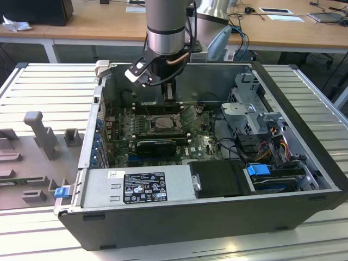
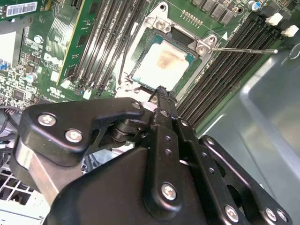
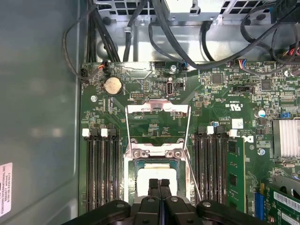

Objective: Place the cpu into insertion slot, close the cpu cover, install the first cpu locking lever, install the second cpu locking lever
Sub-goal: 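Close the cpu cover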

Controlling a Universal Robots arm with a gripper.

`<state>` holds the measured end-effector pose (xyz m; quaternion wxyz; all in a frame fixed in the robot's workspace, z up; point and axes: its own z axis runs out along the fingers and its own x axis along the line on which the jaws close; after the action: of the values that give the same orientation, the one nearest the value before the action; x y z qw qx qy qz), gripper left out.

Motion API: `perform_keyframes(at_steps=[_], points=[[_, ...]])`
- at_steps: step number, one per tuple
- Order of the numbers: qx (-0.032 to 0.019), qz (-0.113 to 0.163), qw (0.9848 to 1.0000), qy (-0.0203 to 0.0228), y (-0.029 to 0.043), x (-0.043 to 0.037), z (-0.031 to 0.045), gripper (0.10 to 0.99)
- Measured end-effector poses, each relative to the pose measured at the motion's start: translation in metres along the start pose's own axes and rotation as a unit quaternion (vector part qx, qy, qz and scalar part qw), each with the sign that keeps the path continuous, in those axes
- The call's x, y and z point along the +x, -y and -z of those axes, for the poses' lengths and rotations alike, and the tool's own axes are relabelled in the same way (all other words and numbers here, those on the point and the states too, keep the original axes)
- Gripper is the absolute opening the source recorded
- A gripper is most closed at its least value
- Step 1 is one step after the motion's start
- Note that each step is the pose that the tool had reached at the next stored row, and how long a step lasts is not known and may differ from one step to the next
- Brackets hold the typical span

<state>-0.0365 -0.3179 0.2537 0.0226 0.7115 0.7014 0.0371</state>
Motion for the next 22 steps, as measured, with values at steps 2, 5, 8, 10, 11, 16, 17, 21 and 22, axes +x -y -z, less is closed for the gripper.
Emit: perform_keyframes(at_steps=[2,5,8,10,11,16,17,21,22], points=[[0.0000,0.000,1.0000,0.0000,-0.0002,0.0000,0.0018,0.106],[0.0000,0.000,1.0000,-0.0001,-0.0006,0.0001,0.0027,0.106],[0.0002,0.000,1.0000,0.0001,-0.0031,0.0001,0.0029,0.106],[0.0001,0.000,1.0000,0.0000,-0.0032,0.0001,0.0040,0.106],[0.0001,0.000,1.0000,0.0000,-0.0033,0.0001,0.0048,0.106],[0.0000,0.000,1.0000,-0.0002,-0.0037,0.0003,0.0079,0.106],[0.0000,0.000,1.0000,-0.0002,-0.0041,0.0003,0.0079,0.106],[0.0002,0.000,1.0000,0.0000,-0.0062,0.0002,0.0082,0.106],[0.0001,0.000,1.0000,0.0000,-0.0070,0.0002,0.0081,0.106]])
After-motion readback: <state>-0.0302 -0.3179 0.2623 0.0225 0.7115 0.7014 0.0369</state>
